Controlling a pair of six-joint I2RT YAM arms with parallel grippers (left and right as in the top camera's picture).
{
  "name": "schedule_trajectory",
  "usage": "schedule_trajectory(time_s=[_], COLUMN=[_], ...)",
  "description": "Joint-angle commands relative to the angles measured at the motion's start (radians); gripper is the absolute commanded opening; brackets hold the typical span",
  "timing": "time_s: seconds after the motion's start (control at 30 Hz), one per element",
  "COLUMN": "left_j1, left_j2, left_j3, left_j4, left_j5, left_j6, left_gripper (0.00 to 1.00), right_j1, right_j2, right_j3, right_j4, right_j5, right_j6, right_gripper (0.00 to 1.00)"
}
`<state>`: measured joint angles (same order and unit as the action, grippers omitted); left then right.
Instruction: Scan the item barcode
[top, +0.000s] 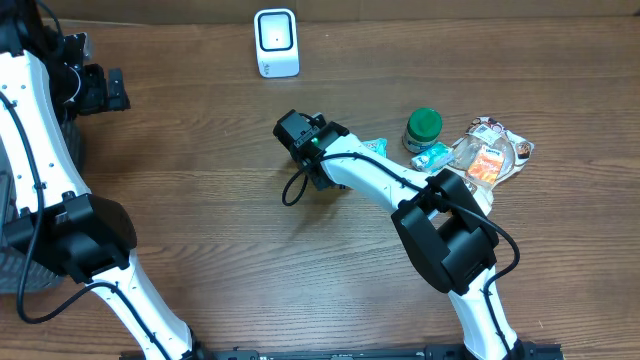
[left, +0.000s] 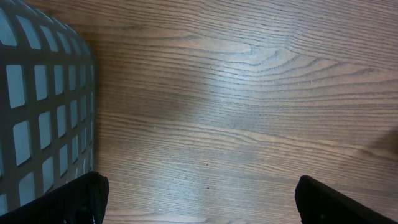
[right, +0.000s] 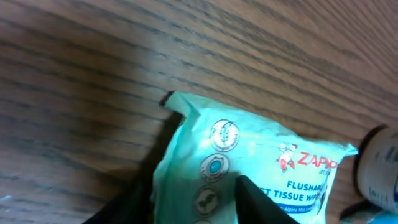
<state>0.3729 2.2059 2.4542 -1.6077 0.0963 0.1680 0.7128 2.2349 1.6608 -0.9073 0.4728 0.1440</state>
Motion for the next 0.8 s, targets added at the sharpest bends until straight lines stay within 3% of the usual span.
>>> schedule_trajectory(time_s=[0.0, 0.13, 0.37, 0.77], left_j1=[-0.006, -0.007, -0.007, -0.007], left_j2=[-0.016, -0.016, -0.016, -0.016], left_j3=[0.019, 0.019, 0.019, 0.019], left_j4=[0.000, 0.001, 0.001, 0.001], left_j5=[0.004, 0.005, 0.004, 0.005], left_j6=[0.008, 0.008, 0.008, 0.008], left_gripper=[1.00, 1.00, 0.99, 1.00], right_j1=[-0.009, -0.009, -0.005, -0.005], right_j2=[0.018, 0.019, 0.020, 0.019], right_j3=[-0.054, -0.104, -0.114, -0.056], right_j4=[0.006, 0.038, 0.027, -0.032], right_j5=[-0.038, -0.090, -0.111, -0.262], right_j6=[0.024, 0.023, 0.023, 0.023], right_gripper=[0.40, 0.37, 0.04, 0.04])
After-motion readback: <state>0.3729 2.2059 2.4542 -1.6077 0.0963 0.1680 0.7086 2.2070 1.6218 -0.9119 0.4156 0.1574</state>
